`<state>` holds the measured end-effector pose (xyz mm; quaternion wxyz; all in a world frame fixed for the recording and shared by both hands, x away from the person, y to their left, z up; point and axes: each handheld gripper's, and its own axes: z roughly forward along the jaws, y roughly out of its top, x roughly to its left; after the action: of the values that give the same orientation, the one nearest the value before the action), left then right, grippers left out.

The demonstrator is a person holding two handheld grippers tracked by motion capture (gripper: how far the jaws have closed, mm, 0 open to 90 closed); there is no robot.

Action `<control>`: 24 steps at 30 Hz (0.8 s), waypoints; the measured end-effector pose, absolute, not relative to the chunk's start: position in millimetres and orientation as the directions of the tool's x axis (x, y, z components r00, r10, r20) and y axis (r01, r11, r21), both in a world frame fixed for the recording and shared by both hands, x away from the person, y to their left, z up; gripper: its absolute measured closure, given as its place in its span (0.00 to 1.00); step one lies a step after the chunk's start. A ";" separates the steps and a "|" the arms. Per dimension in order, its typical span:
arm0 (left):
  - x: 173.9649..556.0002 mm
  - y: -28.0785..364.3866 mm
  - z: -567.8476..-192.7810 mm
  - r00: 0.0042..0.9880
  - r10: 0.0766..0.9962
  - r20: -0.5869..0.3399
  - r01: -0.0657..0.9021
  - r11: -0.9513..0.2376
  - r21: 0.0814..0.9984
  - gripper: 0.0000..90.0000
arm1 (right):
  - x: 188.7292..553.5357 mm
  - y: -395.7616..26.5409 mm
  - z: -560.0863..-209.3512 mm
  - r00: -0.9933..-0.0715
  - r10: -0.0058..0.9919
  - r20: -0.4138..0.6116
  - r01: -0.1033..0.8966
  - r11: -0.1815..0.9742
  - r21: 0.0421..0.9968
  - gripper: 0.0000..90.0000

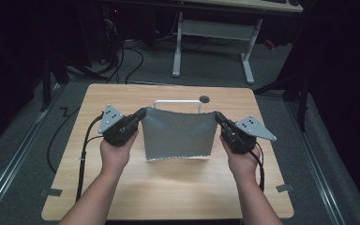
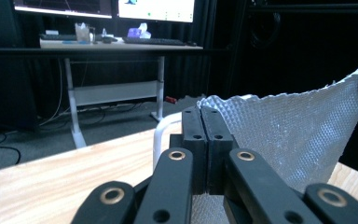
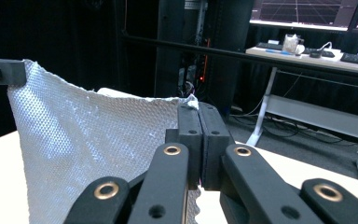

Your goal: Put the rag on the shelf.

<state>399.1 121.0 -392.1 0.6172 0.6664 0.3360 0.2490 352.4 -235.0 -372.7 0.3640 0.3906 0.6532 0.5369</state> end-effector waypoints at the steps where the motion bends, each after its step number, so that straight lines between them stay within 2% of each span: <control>1: 400.5 120.9 -390.3 0.650 0.756 -0.076 0.138 -0.019 0.990 1.00 | 353.6 -235.5 -371.6 -0.429 0.902 -0.051 0.124 0.114 0.986 1.00; 12: 434.6 111.7 -368.1 0.622 0.783 -0.013 0.102 -0.065 0.993 1.00 | 382.1 -236.8 -361.9 -0.402 0.914 -0.043 0.126 0.102 0.987 1.00; 24: 474.9 103.7 -364.3 0.589 0.808 0.030 0.104 -0.113 0.988 1.00 | 423.8 -235.8 -348.8 -0.373 0.927 -0.049 0.132 0.105 0.986 1.00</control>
<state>474.9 103.7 -364.3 0.5757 0.6803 0.3349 0.3058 423.8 -235.8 -348.8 0.3776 0.4134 0.6401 0.5261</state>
